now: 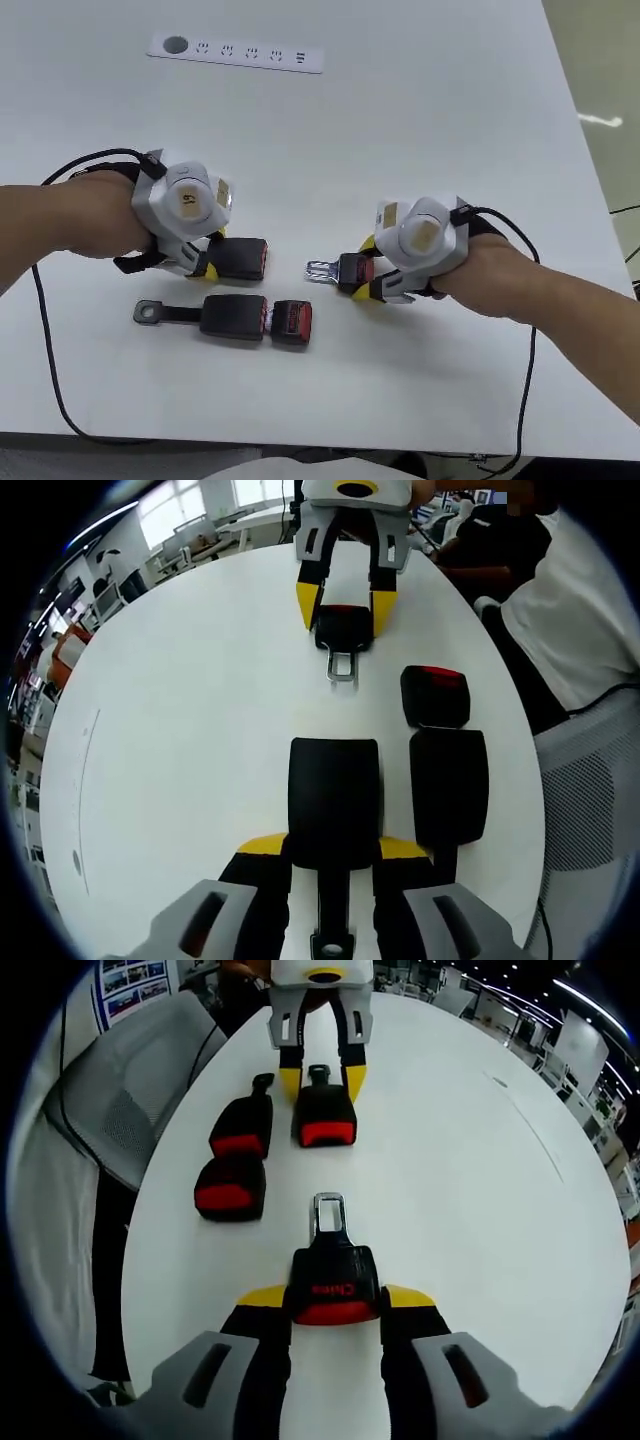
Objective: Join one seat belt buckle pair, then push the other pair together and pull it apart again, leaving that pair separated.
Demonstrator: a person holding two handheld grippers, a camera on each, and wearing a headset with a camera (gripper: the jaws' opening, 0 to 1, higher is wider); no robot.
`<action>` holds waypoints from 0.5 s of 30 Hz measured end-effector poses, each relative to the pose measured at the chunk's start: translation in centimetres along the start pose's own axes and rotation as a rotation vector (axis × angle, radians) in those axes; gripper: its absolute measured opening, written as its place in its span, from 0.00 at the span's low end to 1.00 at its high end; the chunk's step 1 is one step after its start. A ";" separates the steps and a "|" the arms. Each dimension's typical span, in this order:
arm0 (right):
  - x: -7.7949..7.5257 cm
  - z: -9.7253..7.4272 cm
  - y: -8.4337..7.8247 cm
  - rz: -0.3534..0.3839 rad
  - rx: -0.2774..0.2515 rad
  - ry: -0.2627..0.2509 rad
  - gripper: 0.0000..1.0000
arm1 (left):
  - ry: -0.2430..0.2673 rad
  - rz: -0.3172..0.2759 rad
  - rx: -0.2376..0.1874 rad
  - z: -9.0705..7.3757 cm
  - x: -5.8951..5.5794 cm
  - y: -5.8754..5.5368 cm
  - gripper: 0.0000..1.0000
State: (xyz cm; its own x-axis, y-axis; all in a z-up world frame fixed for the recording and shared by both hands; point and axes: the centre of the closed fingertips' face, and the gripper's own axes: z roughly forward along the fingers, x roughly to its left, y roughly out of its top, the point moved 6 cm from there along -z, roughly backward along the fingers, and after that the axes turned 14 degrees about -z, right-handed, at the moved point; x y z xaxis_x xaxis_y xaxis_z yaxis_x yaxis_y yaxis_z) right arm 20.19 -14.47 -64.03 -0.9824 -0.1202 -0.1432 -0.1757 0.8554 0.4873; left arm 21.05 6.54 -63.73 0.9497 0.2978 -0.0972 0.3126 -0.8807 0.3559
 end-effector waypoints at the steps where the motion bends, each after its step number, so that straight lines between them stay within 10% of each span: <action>1: 0.0 0.1 0.4 -0.001 -0.007 -0.002 0.33 | 0.000 0.001 0.002 0.0 0.0 0.1 0.32; 15: -1.0 2.5 3.9 -0.011 -0.027 -0.018 0.32 | 0.000 0.003 0.013 0.0 0.0 0.0 0.32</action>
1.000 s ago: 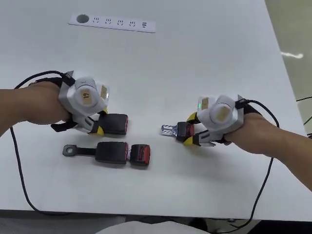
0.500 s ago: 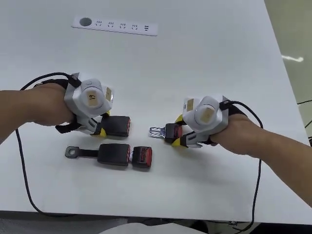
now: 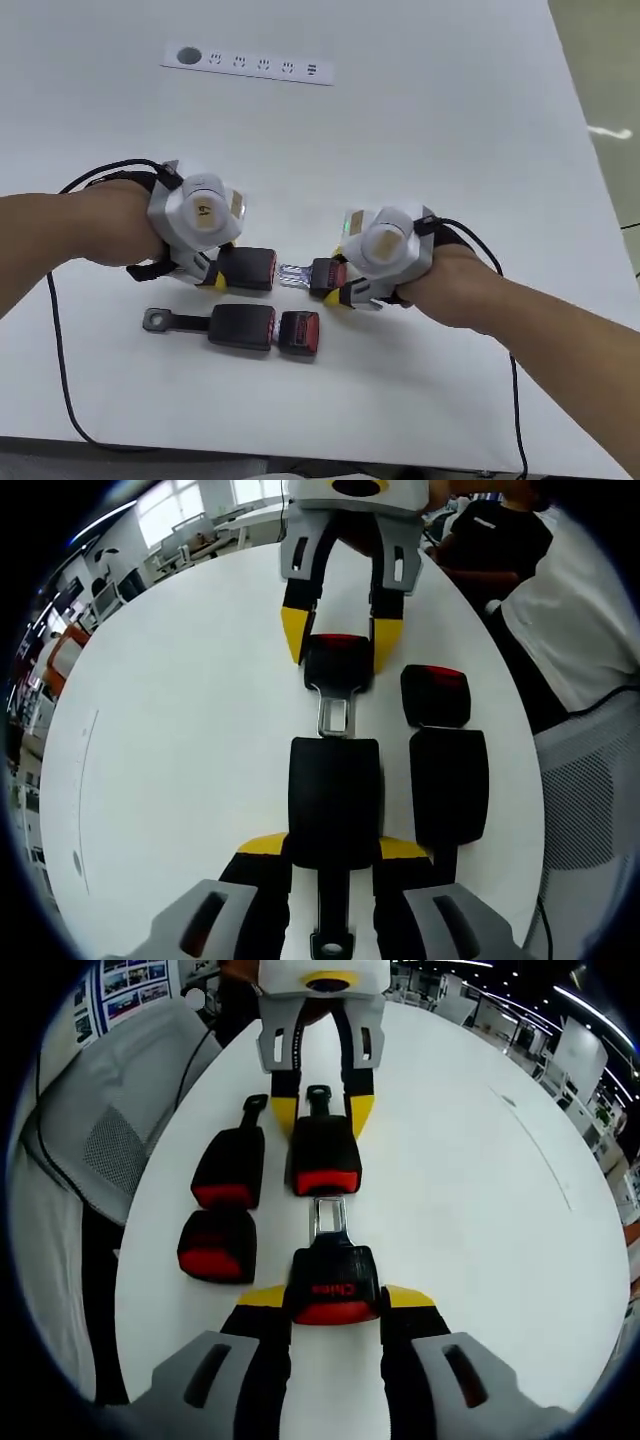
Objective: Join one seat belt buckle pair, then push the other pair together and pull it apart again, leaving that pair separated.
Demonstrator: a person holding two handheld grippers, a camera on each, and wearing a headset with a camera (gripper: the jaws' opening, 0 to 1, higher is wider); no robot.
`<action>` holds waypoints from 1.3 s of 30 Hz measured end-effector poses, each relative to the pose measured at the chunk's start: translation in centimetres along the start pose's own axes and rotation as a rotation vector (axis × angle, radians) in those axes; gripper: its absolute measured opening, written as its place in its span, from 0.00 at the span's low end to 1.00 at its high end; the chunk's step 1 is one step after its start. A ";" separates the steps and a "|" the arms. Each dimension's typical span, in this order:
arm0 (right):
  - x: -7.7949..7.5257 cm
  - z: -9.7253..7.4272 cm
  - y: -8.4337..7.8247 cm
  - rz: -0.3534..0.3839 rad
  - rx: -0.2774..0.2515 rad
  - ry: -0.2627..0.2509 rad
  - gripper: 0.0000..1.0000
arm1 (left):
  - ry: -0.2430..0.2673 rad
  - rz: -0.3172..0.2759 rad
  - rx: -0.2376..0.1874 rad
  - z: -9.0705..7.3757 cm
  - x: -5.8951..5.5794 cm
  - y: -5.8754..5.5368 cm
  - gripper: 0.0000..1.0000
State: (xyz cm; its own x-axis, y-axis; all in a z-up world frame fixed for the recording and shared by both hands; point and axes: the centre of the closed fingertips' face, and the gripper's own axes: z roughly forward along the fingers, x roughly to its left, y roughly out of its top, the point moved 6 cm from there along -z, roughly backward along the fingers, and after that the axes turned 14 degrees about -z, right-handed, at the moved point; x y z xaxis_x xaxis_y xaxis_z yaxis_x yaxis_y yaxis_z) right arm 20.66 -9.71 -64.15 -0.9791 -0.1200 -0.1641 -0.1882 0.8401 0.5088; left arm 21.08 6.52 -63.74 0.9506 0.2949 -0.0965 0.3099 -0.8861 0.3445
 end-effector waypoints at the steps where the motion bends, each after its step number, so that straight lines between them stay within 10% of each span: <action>1: -0.1 0.0 0.1 -0.002 0.002 0.000 0.32 | -0.001 0.001 0.001 0.0 0.0 0.0 0.32; 39: 0.2 0.8 1.9 0.001 0.042 0.001 0.30 | -0.010 0.043 -0.016 0.1 -0.2 0.1 0.30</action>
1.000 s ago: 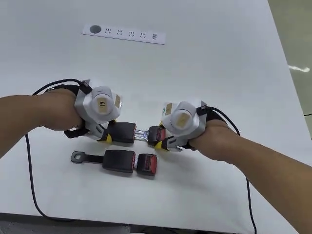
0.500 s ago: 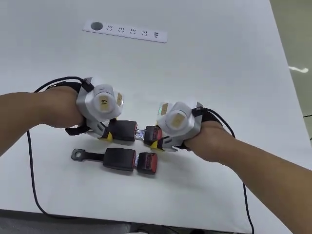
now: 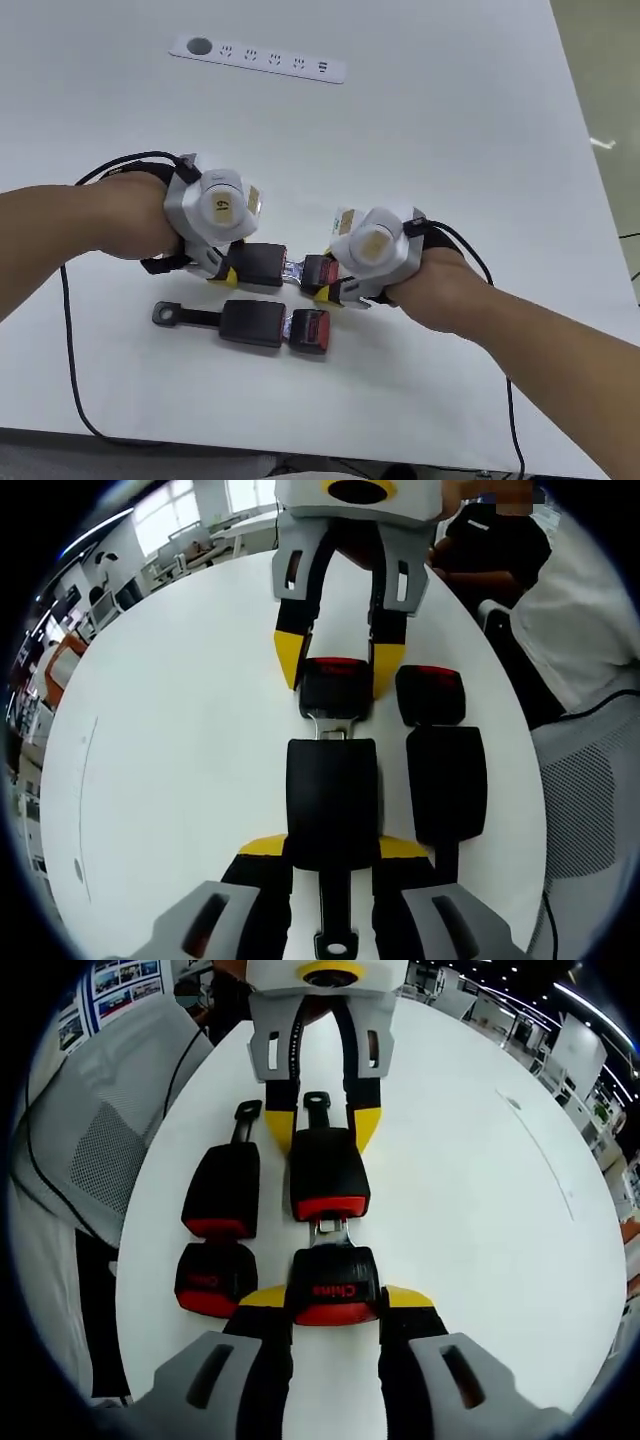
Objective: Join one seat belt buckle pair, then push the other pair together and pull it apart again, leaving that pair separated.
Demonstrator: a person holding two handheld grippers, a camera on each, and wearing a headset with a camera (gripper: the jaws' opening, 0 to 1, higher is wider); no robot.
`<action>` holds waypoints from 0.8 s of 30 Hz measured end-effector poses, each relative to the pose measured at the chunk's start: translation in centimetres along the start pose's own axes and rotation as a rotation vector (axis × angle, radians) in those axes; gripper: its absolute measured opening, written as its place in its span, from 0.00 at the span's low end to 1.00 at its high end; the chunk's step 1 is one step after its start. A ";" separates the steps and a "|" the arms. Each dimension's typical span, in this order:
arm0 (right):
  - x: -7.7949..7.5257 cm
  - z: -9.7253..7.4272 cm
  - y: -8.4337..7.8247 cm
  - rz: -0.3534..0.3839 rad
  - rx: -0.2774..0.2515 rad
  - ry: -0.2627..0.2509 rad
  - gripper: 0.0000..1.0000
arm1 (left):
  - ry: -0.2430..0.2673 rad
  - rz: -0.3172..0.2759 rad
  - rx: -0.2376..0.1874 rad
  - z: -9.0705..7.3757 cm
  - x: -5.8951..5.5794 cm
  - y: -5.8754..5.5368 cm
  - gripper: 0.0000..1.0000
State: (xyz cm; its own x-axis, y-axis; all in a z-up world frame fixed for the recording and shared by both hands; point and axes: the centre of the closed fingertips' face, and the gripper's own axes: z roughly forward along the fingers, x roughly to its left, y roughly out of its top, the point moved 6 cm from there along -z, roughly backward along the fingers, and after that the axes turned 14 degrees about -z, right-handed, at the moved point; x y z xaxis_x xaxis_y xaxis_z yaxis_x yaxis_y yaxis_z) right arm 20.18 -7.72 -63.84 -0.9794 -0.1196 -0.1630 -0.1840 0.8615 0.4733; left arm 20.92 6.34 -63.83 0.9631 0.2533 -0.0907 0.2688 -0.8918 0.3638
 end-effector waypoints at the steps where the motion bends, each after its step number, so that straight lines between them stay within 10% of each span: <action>1: -0.1 0.0 0.0 -0.011 0.005 0.004 0.30 | 0.002 0.006 0.006 0.0 0.0 0.1 0.30; 24: -0.6 1.0 0.9 -0.025 -0.023 0.013 0.29 | 0.000 -0.006 -0.038 0.0 0.1 -0.4 0.29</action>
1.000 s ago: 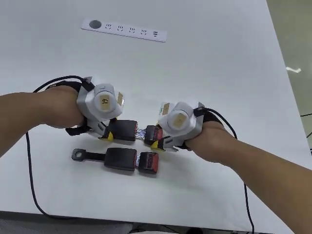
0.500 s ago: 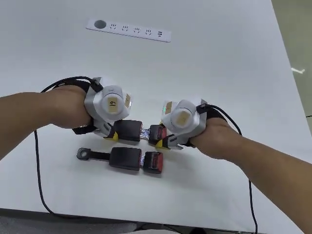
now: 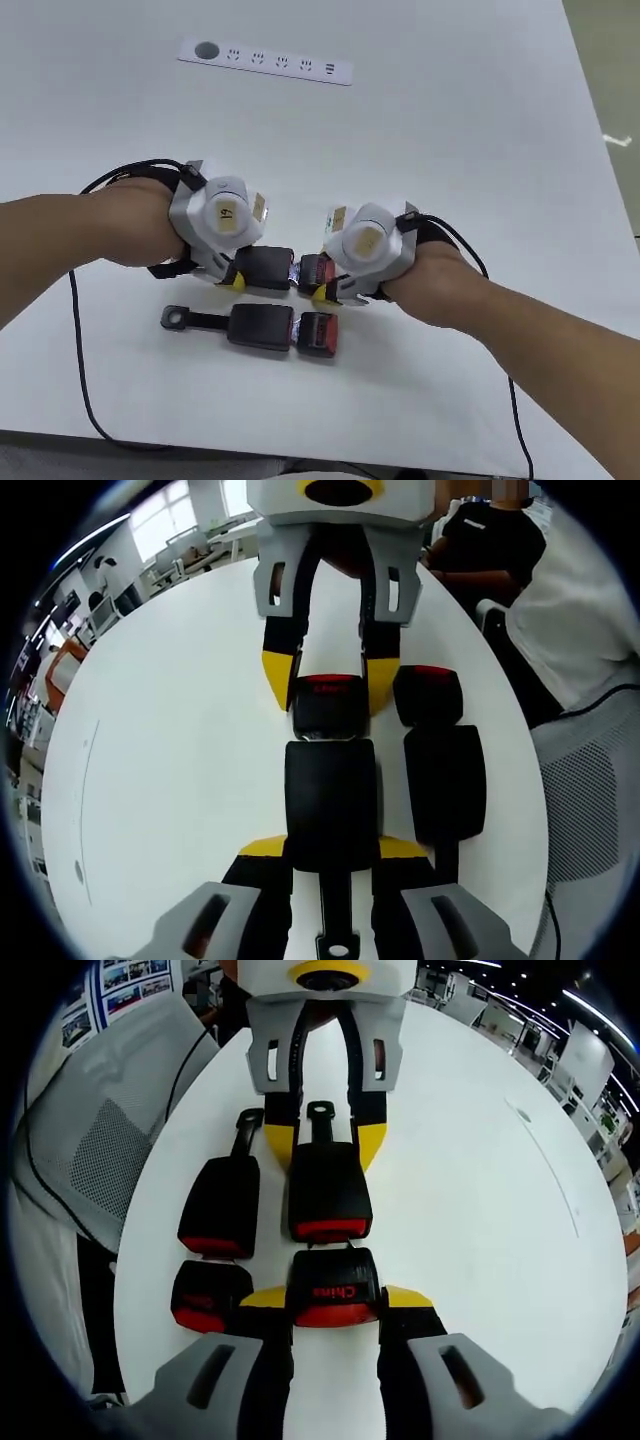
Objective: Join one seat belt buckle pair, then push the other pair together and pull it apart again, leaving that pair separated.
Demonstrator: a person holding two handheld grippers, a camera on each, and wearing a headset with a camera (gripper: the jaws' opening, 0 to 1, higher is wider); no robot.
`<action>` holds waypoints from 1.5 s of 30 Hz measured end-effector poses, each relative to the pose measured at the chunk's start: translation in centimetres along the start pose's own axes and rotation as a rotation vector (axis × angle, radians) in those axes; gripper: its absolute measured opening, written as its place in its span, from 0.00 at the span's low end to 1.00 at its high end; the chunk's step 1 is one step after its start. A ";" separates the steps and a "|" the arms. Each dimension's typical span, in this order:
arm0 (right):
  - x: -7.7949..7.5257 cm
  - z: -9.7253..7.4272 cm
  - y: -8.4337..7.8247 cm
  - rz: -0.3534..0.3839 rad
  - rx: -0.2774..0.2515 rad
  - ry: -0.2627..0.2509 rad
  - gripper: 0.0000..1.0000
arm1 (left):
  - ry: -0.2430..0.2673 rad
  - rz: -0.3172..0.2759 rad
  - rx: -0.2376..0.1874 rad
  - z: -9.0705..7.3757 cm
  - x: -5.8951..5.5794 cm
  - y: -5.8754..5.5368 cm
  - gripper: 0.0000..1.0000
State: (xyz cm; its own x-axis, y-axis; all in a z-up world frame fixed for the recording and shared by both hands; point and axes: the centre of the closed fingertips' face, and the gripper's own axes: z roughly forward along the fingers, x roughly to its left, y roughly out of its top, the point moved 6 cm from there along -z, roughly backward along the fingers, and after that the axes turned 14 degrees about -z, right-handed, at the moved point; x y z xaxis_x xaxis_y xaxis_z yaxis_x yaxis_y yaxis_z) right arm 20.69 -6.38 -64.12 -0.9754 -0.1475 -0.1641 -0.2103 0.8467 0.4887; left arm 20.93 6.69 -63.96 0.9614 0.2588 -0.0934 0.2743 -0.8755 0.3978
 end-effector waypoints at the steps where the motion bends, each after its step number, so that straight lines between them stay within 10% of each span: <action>1: 0.0 0.0 0.1 0.000 0.000 0.000 0.29 | 0.000 -0.006 -0.008 0.0 -0.2 0.0 0.29; 45: 0.6 -1.1 -1.4 -0.015 0.021 -0.007 0.32 | -0.012 0.021 0.004 0.0 0.0 0.0 0.30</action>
State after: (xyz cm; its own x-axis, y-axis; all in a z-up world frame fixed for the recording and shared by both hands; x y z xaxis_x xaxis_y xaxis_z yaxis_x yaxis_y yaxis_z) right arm 20.34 -8.25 -63.93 -0.9716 -0.1570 -0.1769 -0.2233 0.8552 0.4677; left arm 20.95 6.69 -63.92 0.9671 0.2356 -0.0962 0.2544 -0.8824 0.3958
